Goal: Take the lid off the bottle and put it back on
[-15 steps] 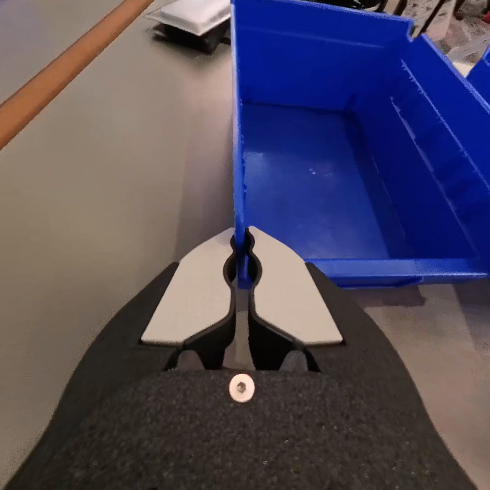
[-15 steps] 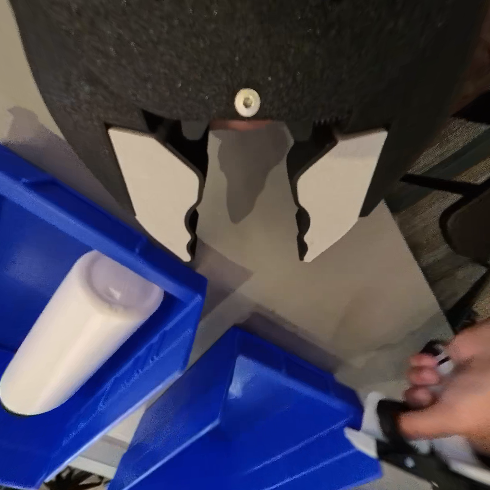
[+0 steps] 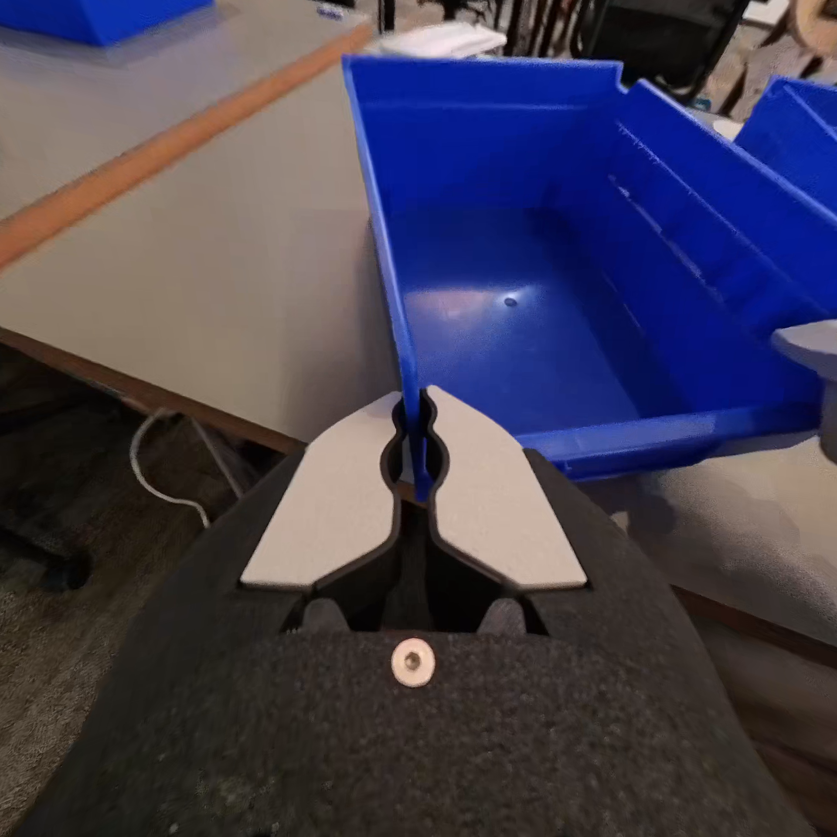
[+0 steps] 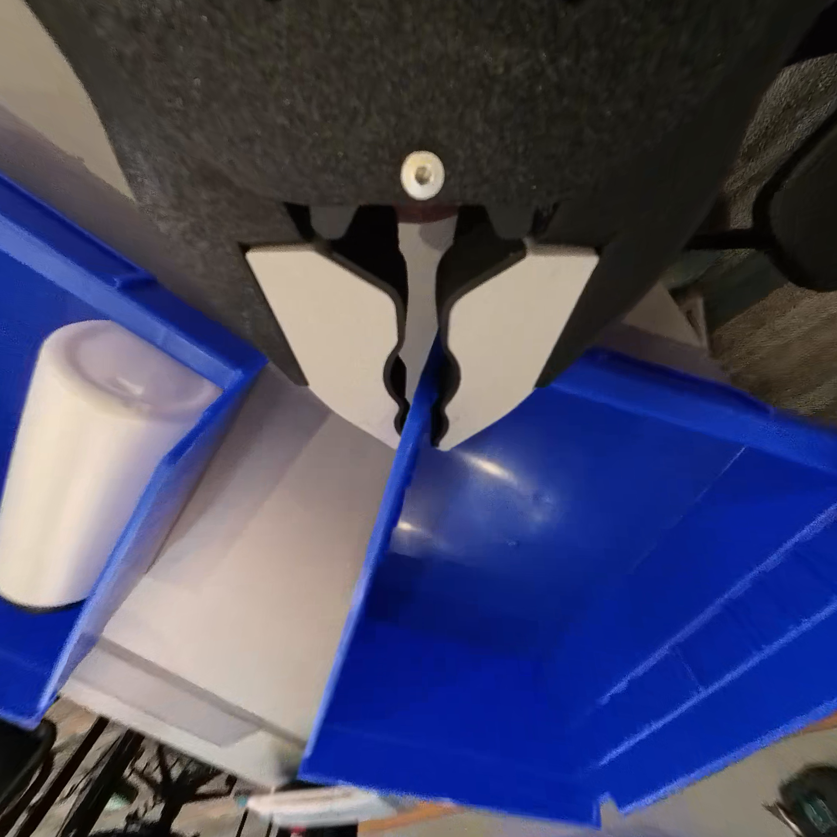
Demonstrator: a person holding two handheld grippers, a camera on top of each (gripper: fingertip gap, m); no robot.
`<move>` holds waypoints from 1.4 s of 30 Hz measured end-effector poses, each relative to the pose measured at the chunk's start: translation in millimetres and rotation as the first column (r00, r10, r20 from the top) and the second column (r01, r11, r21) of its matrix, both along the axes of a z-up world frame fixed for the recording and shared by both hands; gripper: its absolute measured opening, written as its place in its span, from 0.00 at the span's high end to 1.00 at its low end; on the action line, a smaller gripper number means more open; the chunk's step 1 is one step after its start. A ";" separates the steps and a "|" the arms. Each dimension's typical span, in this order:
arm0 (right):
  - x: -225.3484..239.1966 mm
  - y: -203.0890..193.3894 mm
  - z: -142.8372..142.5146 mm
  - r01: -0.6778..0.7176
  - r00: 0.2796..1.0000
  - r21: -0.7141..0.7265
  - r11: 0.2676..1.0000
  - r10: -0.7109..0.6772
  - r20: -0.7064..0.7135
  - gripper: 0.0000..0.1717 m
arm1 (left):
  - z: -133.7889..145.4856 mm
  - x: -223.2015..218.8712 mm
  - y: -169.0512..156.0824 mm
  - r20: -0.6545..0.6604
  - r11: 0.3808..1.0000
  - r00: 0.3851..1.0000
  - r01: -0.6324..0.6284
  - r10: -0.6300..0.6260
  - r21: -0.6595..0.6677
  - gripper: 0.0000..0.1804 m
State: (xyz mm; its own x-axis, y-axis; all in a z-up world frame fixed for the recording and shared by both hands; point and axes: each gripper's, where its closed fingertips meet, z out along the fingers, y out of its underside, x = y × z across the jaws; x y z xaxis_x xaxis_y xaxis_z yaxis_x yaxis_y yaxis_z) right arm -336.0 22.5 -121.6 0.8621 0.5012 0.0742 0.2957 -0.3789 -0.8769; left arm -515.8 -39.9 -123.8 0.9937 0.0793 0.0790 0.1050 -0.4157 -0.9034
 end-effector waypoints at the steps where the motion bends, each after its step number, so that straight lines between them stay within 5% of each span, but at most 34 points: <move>1: 0.6 -2.9 7.0 0.003 1.000 0.018 1.000 -0.003 -0.012 0.96 | 6.9 1.2 -3.4 -0.036 1.000 0.999 -0.008 0.009 0.025 0.98; 9: 68.1 -8.1 114.4 0.110 0.991 0.317 0.942 -0.082 -0.102 0.97 | 100.4 71.3 20.5 -0.073 0.959 0.989 0.140 -0.126 0.248 0.98; 13: 158.0 0.8 169.6 0.283 0.957 0.406 0.869 -0.228 -0.179 0.97 | 147.4 163.5 55.4 -0.131 0.893 0.948 0.319 -0.291 0.318 0.98; 17: 282.5 11.9 189.4 0.479 0.877 0.435 0.762 -0.435 -0.202 0.98 | 167.5 287.1 83.1 -0.213 0.810 0.870 0.492 -0.445 0.318 0.97; 21: 404.8 16.8 170.0 0.575 0.818 0.392 0.718 -0.520 -0.246 0.98 | 150.5 409.5 106.4 -0.240 0.758 0.800 0.599 -0.550 0.259 0.96; 28: 562.5 -4.3 70.9 0.704 0.709 0.177 0.688 -0.662 -0.243 0.98 | 69.9 562.7 105.6 -0.254 0.711 0.709 0.696 -0.657 0.104 0.97; 33: 597.8 -13.9 25.9 0.711 0.691 0.069 0.700 -0.676 -0.258 0.98 | 15.4 595.9 98.9 -0.165 0.695 0.685 0.719 -0.710 -0.006 0.97; 37: 609.5 -13.6 16.7 0.734 0.669 0.073 0.676 -0.699 -0.254 0.98 | -3.3 605.8 89.2 -0.084 0.668 0.664 0.743 -0.743 -0.039 0.95; 42: 618.0 -12.1 -13.5 0.724 0.609 -0.130 0.677 -0.716 -0.341 0.97 | -12.5 616.4 82.6 0.024 0.614 0.616 0.788 -0.788 -0.046 0.90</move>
